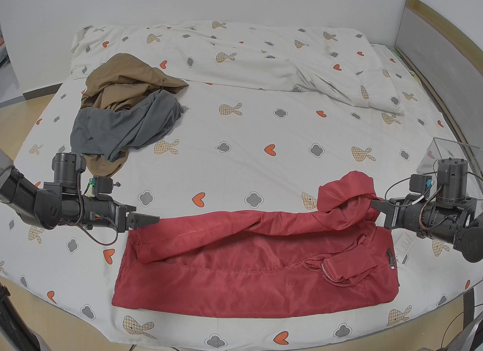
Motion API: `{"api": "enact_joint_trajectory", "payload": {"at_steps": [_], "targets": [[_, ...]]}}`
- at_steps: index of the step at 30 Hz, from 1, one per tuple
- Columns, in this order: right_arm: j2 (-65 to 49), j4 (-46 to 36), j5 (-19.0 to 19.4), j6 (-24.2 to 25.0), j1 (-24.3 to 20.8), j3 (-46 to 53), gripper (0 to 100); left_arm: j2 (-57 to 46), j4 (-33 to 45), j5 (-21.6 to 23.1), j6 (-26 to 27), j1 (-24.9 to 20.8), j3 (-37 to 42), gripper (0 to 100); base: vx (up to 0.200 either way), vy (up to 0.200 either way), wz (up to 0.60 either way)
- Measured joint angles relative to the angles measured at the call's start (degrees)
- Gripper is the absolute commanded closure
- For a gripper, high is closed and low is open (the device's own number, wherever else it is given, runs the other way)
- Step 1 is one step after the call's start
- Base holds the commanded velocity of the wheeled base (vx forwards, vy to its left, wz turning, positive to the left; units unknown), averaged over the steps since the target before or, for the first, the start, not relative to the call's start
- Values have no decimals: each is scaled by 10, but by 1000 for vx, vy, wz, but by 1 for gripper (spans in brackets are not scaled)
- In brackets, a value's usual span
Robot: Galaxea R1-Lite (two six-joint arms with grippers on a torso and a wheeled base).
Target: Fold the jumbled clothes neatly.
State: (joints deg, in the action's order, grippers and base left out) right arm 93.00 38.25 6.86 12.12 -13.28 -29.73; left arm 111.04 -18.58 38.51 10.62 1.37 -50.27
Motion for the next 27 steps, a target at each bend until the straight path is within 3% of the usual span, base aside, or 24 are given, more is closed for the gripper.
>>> {"api": "enact_joint_trajectory", "payload": {"at_steps": [5, 11, 18, 24, 25, 27], "targets": [[0, 0, 0, 5, -3, 0, 100, -20, -4, -18, 48, -36, 6, 0, 0, 0, 0], [0, 0, 0, 6, -7, -1, 100, -16, -4, -76, 116, -77, 33, 0, 0, 0, 0], [0, 0, 0, 8, -9, -2, 100, 11, -4, -144, 145, -106, 52, 0, 0, 0, 0], [0, 1, 0, 8, -8, -1, 100, 39, -6, -151, 147, -114, 40, 0, 0, 0, 0], [0, 1, 0, 8, -8, -1, 100, 44, -6, -152, 147, -115, 36, 100, 0, 0, 0], [0, 1, 0, 8, -7, -1, 100, 52, -6, -154, 147, -115, 31, 100, 0, 0, 0]]}}
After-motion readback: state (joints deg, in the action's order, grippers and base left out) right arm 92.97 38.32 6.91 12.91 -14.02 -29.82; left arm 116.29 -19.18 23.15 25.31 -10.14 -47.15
